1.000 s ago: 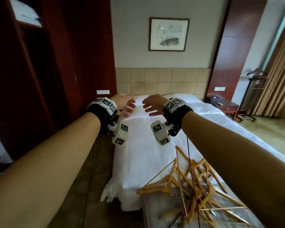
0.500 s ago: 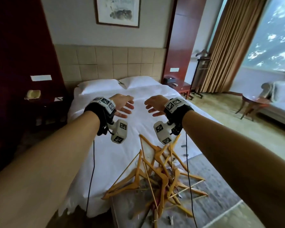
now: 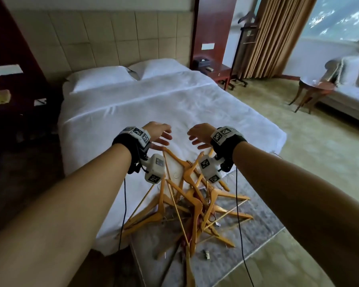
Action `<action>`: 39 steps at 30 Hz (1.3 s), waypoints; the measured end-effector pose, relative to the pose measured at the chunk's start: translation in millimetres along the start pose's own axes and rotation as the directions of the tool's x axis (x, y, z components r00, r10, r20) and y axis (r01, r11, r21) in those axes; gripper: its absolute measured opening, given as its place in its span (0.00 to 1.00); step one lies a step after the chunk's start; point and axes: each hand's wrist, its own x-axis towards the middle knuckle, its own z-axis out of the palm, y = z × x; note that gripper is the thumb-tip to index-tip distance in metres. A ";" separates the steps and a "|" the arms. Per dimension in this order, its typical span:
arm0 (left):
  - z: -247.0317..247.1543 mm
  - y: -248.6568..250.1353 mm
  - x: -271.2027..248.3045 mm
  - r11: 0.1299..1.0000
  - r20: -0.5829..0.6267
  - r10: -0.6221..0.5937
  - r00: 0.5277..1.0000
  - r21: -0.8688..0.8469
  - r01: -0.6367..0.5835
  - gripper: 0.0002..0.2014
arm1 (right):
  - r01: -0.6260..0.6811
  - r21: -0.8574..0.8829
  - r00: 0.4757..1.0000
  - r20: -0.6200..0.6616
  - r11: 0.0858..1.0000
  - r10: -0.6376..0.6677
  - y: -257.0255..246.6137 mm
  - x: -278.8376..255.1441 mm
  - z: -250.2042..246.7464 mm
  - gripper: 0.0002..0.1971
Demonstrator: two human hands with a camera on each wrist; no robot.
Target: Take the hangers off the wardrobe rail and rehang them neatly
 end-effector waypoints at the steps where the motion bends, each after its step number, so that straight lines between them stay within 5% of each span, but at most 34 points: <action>1: 6.3 -7.8 12.2 1.000 -0.001 -0.028 1.000 -0.008 0.028 0.13 | -0.003 0.001 1.000 -0.006 1.000 0.003 11.9 13.6 -0.8 0.18; 11: 63.3 -82.3 130.0 0.939 -0.118 -0.331 0.936 -0.137 0.314 0.06 | -0.136 0.063 0.984 0.121 0.989 0.128 127.5 158.8 -3.9 0.18; 18: 79.4 -144.0 185.5 0.822 -0.162 -0.547 0.821 -0.287 0.491 0.08 | -0.236 0.107 0.941 0.272 0.966 0.200 177.0 237.8 27.4 0.18; 24: 74.3 -194.4 218.7 0.758 -0.235 -0.640 0.732 -0.354 0.548 0.08 | -0.374 0.091 0.850 0.431 0.923 0.302 201.0 291.1 81.7 0.05; 27: 69.1 -222.9 235.3 0.749 -0.276 -0.657 0.701 -0.339 0.569 0.07 | -0.421 0.079 0.818 0.464 0.904 0.340 214.5 314.7 113.1 0.09; 31: 59.8 -261.7 263.8 0.789 -0.337 -0.609 0.718 -0.170 0.590 0.21 | -0.467 0.085 0.767 0.533 0.880 0.356 235.1 341.0 152.2 0.09; 39: 63.8 -329.1 297.1 0.722 -0.243 -0.664 0.707 0.038 0.691 0.32 | -0.460 0.144 0.774 0.549 0.876 0.316 274.7 368.1 191.4 0.08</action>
